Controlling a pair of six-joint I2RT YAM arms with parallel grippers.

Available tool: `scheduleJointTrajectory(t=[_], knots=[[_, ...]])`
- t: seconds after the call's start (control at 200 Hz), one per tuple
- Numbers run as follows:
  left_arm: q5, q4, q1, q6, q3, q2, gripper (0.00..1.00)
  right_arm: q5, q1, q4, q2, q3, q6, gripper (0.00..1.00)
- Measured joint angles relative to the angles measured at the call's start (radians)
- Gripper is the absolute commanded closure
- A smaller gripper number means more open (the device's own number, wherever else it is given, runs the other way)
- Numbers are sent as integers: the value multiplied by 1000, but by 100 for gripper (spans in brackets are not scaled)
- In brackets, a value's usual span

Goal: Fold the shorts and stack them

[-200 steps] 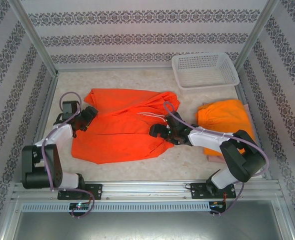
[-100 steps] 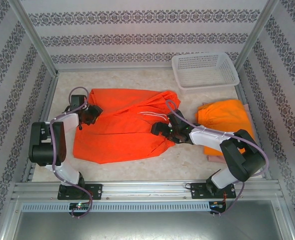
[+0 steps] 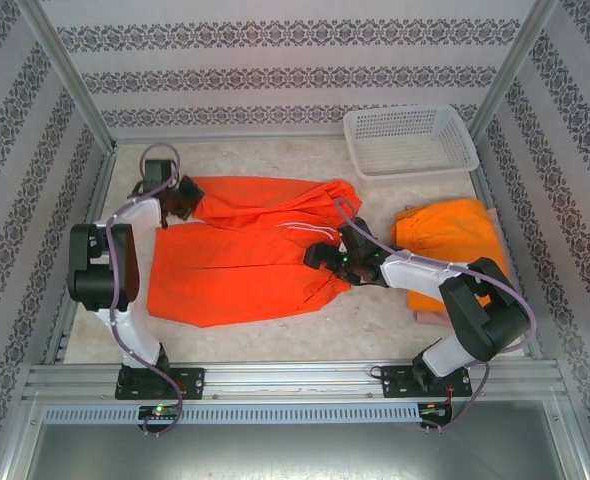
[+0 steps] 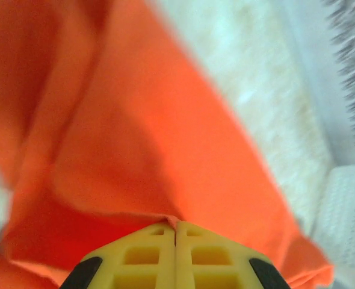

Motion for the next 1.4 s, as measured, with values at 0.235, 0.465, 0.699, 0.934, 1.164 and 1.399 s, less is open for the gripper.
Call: scheduleJointTrajectory(t=[0.235, 0.465, 0.699, 0.934, 1.164, 1.399], knots=[[-71, -87, 14, 12, 620, 253, 92, -13, -6, 47, -19, -40, -5, 2], [-92, -198, 31, 16, 1040, 565, 24, -25, -5, 70, -54, -71, -5, 2], [-78, -281, 44, 82, 855, 449, 0, -34, -3, -70, -135, -59, -6, 2], [-37, -59, 43, 79, 123, -220, 0, -3, -11, -182, -120, 165, -56, 2], [-30, 70, 19, 35, -444, -582, 0, 34, -52, -209, 141, 473, -127, 2], [-78, 40, 17, 14, -733, -688, 0, 37, -58, -281, 424, 700, -186, 2]])
